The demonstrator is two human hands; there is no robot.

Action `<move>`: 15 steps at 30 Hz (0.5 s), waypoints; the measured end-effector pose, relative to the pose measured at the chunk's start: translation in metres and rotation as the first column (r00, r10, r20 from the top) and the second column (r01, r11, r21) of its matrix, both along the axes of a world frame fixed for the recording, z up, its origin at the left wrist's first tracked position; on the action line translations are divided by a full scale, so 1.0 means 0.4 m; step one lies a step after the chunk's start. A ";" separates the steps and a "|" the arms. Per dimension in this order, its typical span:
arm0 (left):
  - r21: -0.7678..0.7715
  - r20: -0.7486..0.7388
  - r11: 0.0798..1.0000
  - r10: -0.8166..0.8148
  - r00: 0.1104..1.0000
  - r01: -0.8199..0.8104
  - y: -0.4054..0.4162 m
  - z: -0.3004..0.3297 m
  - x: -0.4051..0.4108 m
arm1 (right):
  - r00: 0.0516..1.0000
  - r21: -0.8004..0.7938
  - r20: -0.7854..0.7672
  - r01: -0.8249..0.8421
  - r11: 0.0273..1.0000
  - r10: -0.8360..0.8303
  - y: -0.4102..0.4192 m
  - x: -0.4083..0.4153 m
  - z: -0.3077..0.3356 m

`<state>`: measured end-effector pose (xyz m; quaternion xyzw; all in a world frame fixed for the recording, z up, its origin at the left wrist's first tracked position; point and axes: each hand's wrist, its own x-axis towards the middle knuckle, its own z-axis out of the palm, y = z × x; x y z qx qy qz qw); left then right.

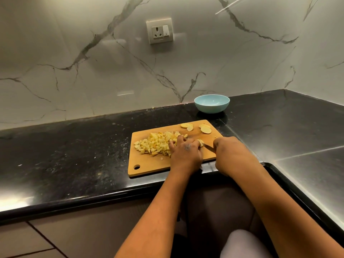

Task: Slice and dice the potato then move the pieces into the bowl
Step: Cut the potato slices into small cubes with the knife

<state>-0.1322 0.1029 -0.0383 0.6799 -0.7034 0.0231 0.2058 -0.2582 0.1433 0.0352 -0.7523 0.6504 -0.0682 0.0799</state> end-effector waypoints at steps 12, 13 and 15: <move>-0.132 -0.180 0.989 0.048 0.982 -0.072 -0.016 -0.002 0.002 | 0.929 -0.071 0.370 0.051 0.996 -0.021 0.003 -0.127 0.013; -0.137 -0.194 0.986 0.064 0.979 -0.092 -0.021 0.002 -0.003 | 0.921 -0.087 0.390 0.041 0.995 -0.004 -0.005 -0.133 0.019; -0.117 -0.199 0.985 0.102 0.975 -0.126 -0.034 0.016 -0.027 | 0.914 -0.112 0.405 0.022 0.993 0.026 -0.024 -0.136 0.036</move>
